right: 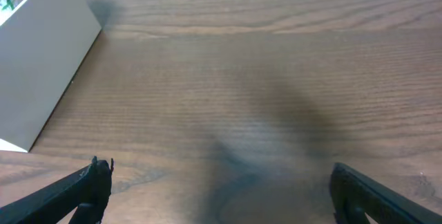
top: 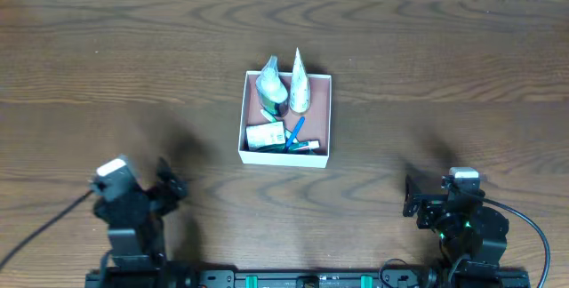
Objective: Pack container
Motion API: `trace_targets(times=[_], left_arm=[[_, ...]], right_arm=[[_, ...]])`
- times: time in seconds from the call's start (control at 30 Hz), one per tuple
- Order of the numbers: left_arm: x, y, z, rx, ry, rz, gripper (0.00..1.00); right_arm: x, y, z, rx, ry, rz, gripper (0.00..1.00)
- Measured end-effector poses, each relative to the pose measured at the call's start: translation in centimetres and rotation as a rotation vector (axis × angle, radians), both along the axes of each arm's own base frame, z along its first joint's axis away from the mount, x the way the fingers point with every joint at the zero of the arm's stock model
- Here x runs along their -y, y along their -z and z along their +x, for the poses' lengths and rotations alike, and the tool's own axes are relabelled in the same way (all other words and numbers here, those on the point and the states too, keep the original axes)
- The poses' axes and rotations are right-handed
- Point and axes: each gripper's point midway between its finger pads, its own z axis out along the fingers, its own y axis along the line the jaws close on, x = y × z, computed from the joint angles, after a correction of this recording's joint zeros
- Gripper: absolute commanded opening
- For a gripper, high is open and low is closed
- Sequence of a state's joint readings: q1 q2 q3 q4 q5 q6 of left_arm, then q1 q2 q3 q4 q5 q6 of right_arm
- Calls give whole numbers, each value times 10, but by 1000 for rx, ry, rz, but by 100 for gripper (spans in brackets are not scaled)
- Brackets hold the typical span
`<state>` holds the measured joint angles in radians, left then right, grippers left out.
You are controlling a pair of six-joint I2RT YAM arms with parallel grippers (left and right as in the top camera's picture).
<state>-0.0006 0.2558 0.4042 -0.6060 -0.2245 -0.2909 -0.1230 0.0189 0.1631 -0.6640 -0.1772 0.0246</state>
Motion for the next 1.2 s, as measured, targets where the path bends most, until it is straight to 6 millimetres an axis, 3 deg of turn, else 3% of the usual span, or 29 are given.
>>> trace_targets(times=[0.13,0.23,0.4,1.2], left_arm=[[17,45,0,-6,88,-53,98],[26,65,0,-7,130,-79,98],[33,54,3,56,171,-96,98],[37,54,4,58,190,-107,98]], right_arm=[[0,0,0,0,-1,1,99],[0,0,0,0,-2,1,99],[0,0,0,-1,-2,1,99],[-1,0,0,0,-3,2,99]])
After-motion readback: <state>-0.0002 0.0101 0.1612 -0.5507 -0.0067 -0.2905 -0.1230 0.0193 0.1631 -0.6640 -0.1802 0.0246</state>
